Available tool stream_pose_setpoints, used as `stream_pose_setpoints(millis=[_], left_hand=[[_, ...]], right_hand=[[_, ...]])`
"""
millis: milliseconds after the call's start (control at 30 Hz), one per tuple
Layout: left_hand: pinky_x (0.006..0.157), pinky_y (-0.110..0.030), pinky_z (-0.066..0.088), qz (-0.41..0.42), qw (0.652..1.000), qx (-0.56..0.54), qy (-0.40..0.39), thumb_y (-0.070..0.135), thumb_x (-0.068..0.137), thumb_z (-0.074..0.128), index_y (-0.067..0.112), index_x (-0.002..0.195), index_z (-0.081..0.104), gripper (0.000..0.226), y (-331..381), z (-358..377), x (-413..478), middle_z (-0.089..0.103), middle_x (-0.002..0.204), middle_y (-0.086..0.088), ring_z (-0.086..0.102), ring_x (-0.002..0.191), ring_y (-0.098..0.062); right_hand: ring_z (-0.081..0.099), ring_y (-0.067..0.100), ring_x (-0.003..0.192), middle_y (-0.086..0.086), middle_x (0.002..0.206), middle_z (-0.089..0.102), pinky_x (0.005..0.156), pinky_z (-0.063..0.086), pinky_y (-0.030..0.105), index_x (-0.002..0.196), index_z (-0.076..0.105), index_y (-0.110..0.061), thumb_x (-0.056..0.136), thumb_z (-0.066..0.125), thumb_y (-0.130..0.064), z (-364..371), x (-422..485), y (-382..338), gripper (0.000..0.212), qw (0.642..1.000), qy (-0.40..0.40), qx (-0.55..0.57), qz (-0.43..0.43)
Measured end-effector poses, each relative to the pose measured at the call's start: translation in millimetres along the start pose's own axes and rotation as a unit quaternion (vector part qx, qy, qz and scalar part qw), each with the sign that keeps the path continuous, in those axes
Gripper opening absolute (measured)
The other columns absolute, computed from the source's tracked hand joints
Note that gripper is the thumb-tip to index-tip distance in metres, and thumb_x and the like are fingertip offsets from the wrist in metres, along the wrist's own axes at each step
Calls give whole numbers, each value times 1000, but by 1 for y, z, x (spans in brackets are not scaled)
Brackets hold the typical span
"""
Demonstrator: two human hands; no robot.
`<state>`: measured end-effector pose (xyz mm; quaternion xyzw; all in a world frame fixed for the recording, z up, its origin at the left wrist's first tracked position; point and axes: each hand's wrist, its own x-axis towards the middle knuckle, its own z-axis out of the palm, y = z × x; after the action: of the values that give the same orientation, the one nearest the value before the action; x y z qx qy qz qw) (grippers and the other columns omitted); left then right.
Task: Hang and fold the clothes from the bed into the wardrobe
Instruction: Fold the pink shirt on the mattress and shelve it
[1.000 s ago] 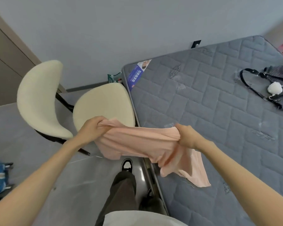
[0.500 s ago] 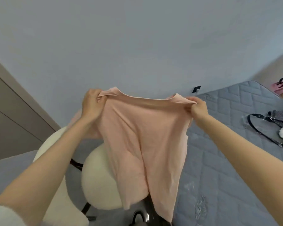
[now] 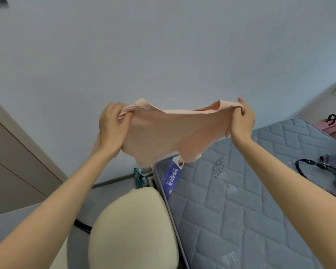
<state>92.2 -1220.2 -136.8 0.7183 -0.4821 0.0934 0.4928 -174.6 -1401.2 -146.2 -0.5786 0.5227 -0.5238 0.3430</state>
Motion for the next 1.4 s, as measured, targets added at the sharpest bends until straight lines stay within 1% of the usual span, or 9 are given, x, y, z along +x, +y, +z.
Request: stream_pose_setpoints(millis=[267, 433, 600, 700, 800, 933, 1133, 1233, 1400], left_hand=[[73, -34, 41, -56, 980, 7, -192, 10, 89, 60, 14, 96, 69, 12, 5, 82, -159, 62, 93, -1, 55, 88, -20], [70, -38, 42, -68, 940, 50, -332, 12, 86, 63, 14, 87, 68, 6, 20, 132, -284, 60, 82, -3, 56, 83, -24], [64, -29, 27, -79, 897, 50, -431, 19, 90, 56, 15, 85, 63, 9, 47, 177, -391, 45, 75, 6, 49, 80, -19], [64, -31, 28, -86, 877, 44, -471, 23, 93, 53, 15, 86, 61, 13, 57, 202, -447, 46, 77, 5, 47, 78, -16], [66, -35, 39, -119, 843, 30, -524, 29, 95, 49, 18, 80, 52, 18, 63, 218, -511, 51, 80, 4, 51, 81, -18], [55, -22, 28, -181, 817, -14, -547, 30, 96, 48, 27, 66, 42, 31, 77, 236, -583, 49, 67, 10, 46, 66, -10], [74, -22, 38, -216, 735, -55, -640, 37, 92, 56, 27, 98, 67, 16, 83, 256, -670, 50, 89, 11, 53, 90, -12], [93, -17, 36, -238, 761, -47, -602, 31, 91, 58, 27, 121, 62, 31, 74, 253, -696, 45, 108, 15, 44, 106, -4], [75, -10, 38, -374, 835, -11, -404, 24, 99, 44, 33, 110, 54, 17, 32, 237, -694, 42, 101, 19, 48, 93, 2]], right_hand=[[45, 27, 129, 10, 140, 52, 107, 33, 36, 114, 64, -1, 92, 48, -20, -87, -59, 126, 33, 984, -72, -159, 37], [55, 33, 88, 10, 92, 60, 84, 46, 43, 75, 55, -3, 85, 49, -17, -159, -115, 220, 18, 962, -125, -233, 61], [48, 30, 72, 1, 82, 50, 62, 38, 34, 66, 49, -5, 81, 48, -16, -221, -169, 303, 18, 941, -178, -271, 98], [48, 32, 73, -1, 78, 48, 91, 36, 34, 60, 47, -4, 79, 46, -18, -252, -197, 342, 23, 919, -183, -324, 128], [53, 33, 79, 3, 84, 53, 120, -4, 44, 53, 46, -5, 83, 46, -26, -278, -223, 379, 37, 869, -207, -419, 160], [28, 36, 138, 12, 135, 50, 117, -9, 46, 73, 64, -4, 92, 44, -39, -311, -248, 424, 44, 790, -271, -523, 168], [-4, 34, 148, 5, 161, 14, 115, -8, 58, 139, 48, -18, 100, 34, -35, -353, -275, 470, 46, 685, -337, -591, 260], [1, 35, 147, 5, 160, 15, 116, -3, 60, 140, 41, -19, 93, 45, -19, -352, -303, 478, 48, 714, -343, -560, 242], [28, 38, 132, 13, 152, 27, 114, 14, 57, 135, 44, -10, 86, 54, -13, -310, -356, 470, 50, 791, -306, -515, 125]])
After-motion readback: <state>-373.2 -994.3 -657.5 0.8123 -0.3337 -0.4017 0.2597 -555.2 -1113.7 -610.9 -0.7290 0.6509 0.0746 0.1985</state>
